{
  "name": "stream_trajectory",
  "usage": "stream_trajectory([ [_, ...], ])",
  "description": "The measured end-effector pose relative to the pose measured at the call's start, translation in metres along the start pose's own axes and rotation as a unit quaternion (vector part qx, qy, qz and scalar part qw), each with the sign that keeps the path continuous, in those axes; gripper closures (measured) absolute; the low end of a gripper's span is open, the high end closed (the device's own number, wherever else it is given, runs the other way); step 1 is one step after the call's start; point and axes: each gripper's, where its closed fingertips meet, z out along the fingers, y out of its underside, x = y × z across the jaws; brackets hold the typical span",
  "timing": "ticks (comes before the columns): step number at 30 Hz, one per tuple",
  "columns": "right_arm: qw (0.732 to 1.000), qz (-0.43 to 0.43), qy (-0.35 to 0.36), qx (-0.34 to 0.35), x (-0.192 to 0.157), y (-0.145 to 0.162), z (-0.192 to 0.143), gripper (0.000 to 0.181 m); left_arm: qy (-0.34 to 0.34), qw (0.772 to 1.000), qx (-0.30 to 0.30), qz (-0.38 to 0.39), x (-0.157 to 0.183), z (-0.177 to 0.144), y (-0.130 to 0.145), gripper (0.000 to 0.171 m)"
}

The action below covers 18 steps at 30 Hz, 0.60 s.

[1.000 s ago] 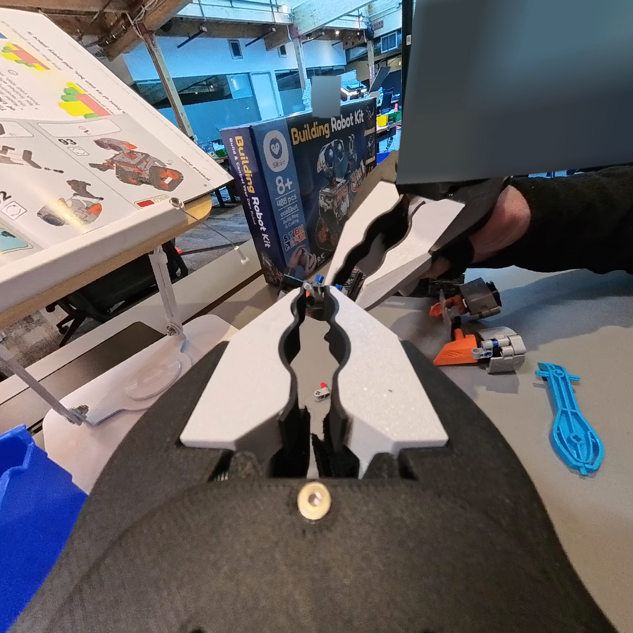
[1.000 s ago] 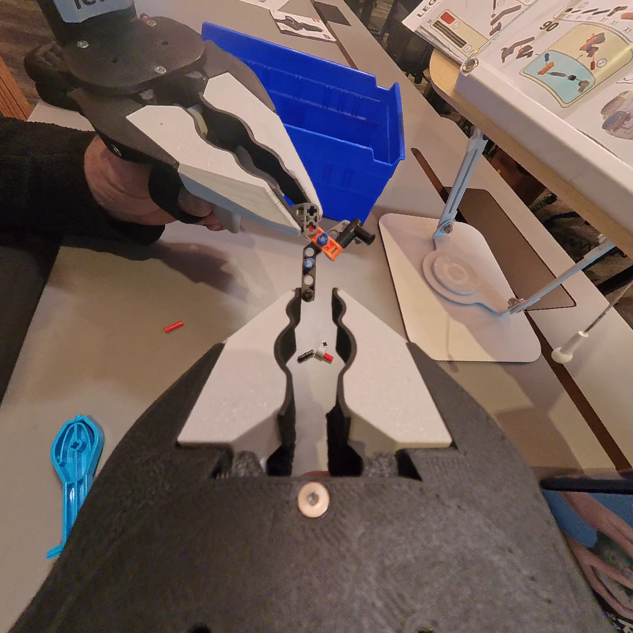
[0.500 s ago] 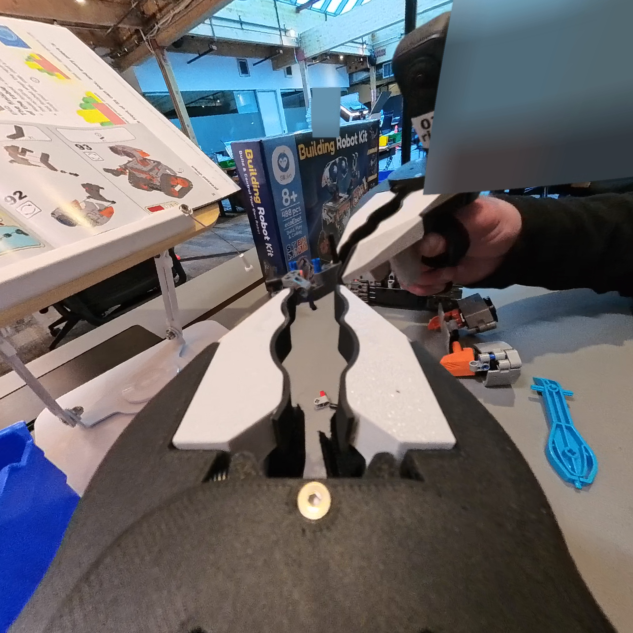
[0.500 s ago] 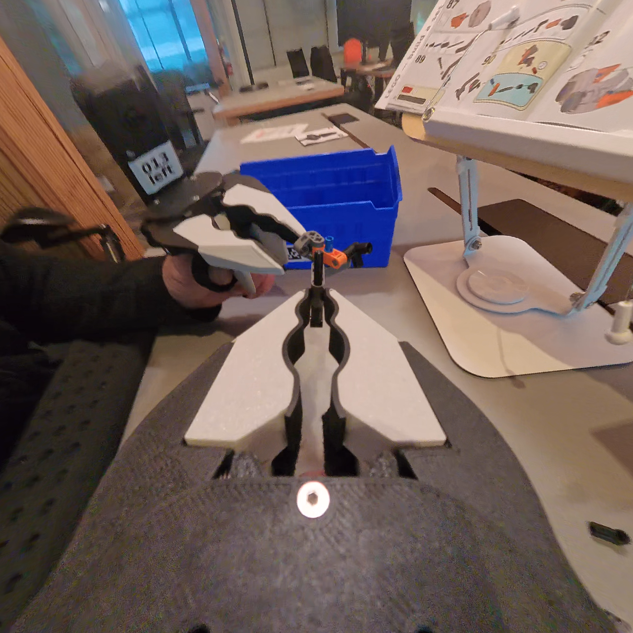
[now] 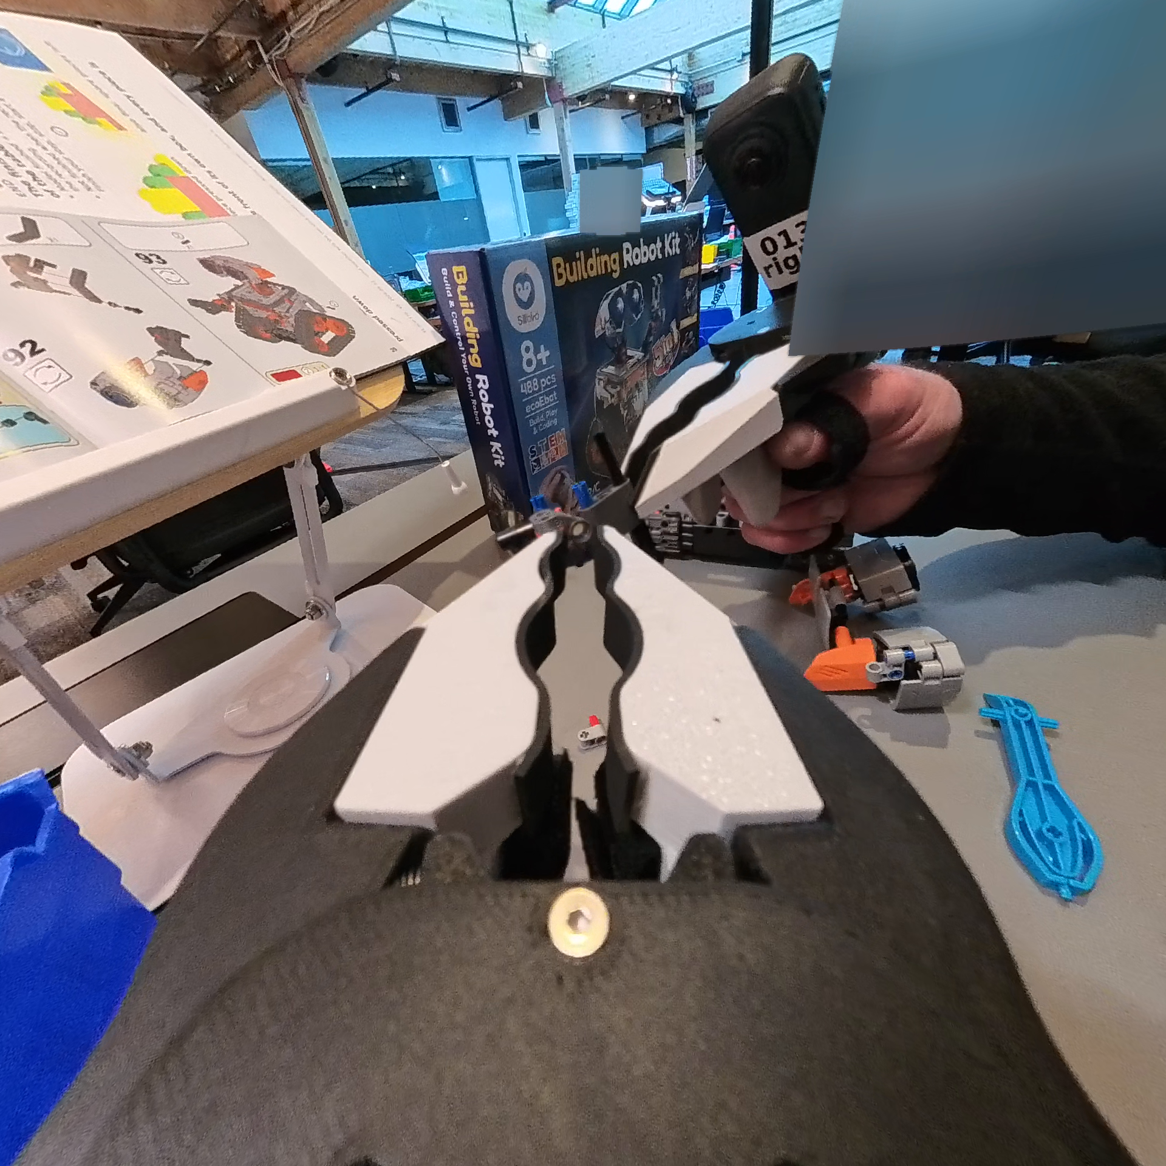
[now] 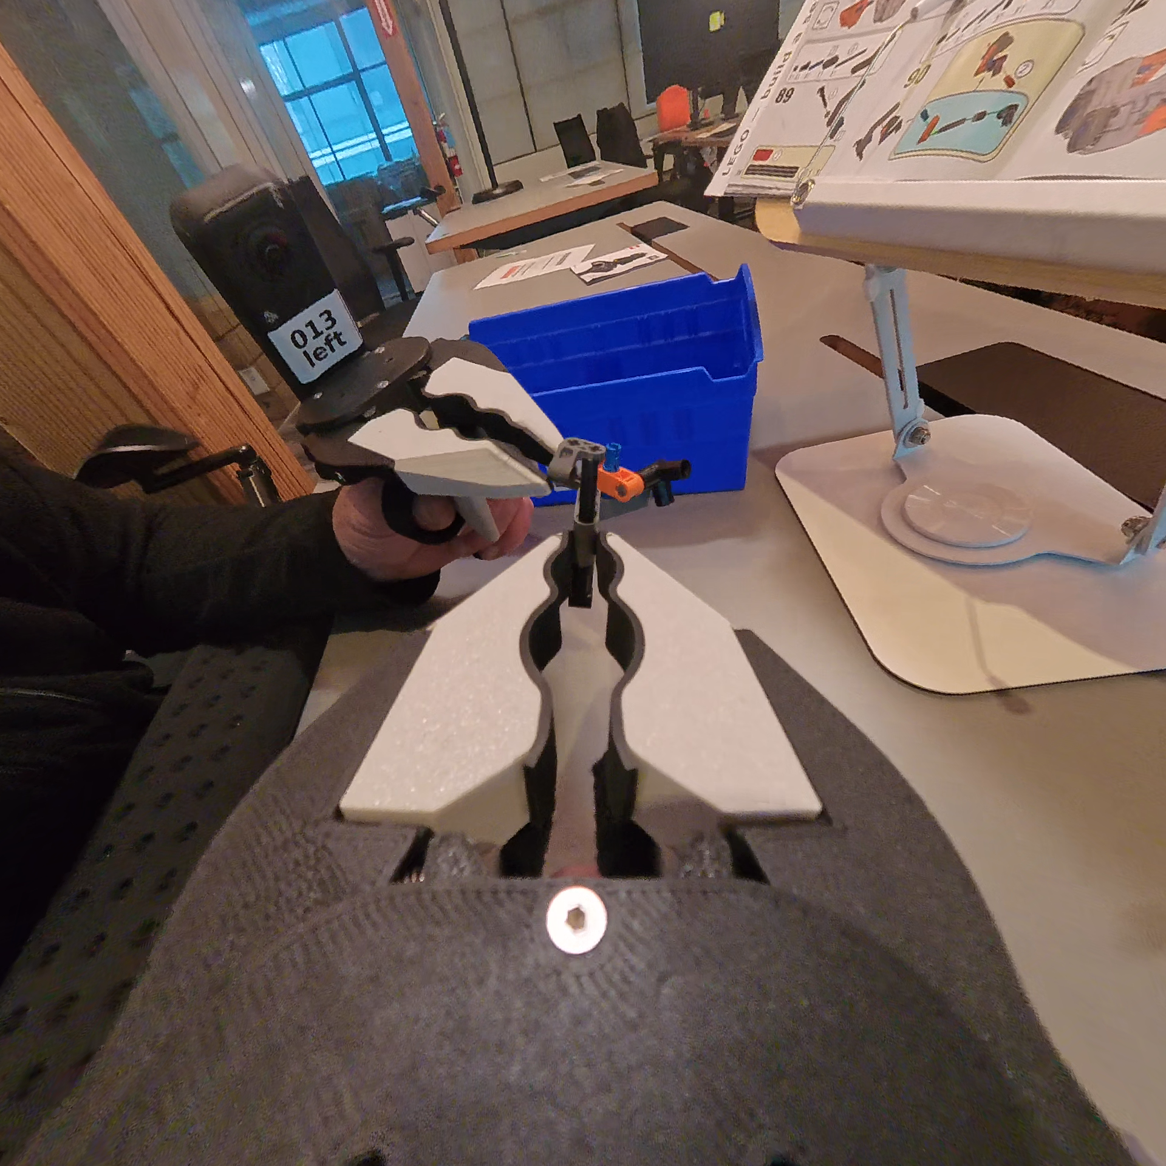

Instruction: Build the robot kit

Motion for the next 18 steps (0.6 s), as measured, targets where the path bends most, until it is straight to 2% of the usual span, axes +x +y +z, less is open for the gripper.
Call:
stream_trajectory([
  [18,0.999,-0.037,0.024,-0.023,0.0023,0.0059,0.0024,0.176,-0.003,1.0,-0.009,0.013,0.0009,0.0003,0.0011,0.165],
])
